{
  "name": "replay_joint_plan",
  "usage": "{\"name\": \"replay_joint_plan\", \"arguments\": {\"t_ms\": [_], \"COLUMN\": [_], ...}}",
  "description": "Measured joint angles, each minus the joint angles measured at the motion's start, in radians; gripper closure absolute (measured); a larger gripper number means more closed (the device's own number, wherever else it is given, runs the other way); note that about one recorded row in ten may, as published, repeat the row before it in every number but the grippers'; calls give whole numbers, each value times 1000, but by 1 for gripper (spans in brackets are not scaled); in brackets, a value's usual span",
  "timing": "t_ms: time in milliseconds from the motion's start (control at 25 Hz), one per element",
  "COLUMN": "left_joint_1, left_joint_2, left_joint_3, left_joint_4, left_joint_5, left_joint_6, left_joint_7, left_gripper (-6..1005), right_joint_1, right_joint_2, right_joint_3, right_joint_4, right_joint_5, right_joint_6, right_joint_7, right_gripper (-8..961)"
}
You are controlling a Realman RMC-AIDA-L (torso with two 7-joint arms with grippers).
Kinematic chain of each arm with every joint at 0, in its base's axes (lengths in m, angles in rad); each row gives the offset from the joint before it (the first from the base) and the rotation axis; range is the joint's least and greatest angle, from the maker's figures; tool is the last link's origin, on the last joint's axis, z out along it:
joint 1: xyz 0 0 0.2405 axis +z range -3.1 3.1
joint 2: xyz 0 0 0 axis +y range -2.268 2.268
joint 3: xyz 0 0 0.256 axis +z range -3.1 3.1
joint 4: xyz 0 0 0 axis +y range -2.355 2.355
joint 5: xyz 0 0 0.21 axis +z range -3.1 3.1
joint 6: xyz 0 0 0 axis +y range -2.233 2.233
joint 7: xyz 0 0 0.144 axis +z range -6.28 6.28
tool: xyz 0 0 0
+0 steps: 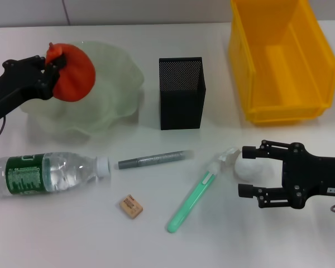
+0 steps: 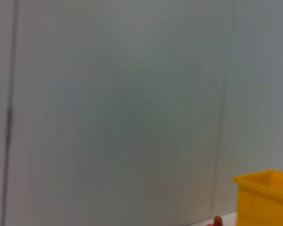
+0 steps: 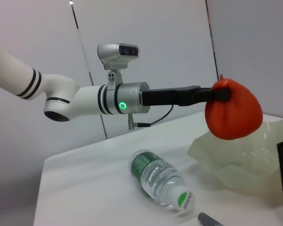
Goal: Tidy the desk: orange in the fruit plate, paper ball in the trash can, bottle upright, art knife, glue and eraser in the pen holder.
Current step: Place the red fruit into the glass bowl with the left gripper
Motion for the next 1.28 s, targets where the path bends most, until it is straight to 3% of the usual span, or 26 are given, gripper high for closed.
{"name": "replay_joint_plan", "arguments": {"t_ms": [400,600,800,1040,1200,1280], "left_joint_1": [-27,-36,-40,-31,27,38], "left_joint_2": [-1,-1,-1,6,8,8], "left_joint_3": [4,5,10,106,276,296], "left_joint_4": [-30,-30,-31,1,125,141], "left_joint_5": [-31,-29,-27,-26,-23,-23], "left_joint_6": [-72,-84,-79,51,243,268], "left_joint_7": [1,1,1,-34,-106,-116], "left_gripper": [819,590,486,361,234,170], "right_joint_1": [6,9,10,14,21,26], "right_joint_2": [-3,-5,-5,-7,-8,-9], "right_joint_3": [1,1,7,8,12,18], "right_joint_4": [-1,-2,-2,-1,-1,-1], "right_joint_5": [4,5,6,7,9,9], "right_joint_6": [6,6,6,6,6,6], "right_joint_7": [22,27,34,35,36,36], "right_gripper": [179,180,182,184,185,186]}}
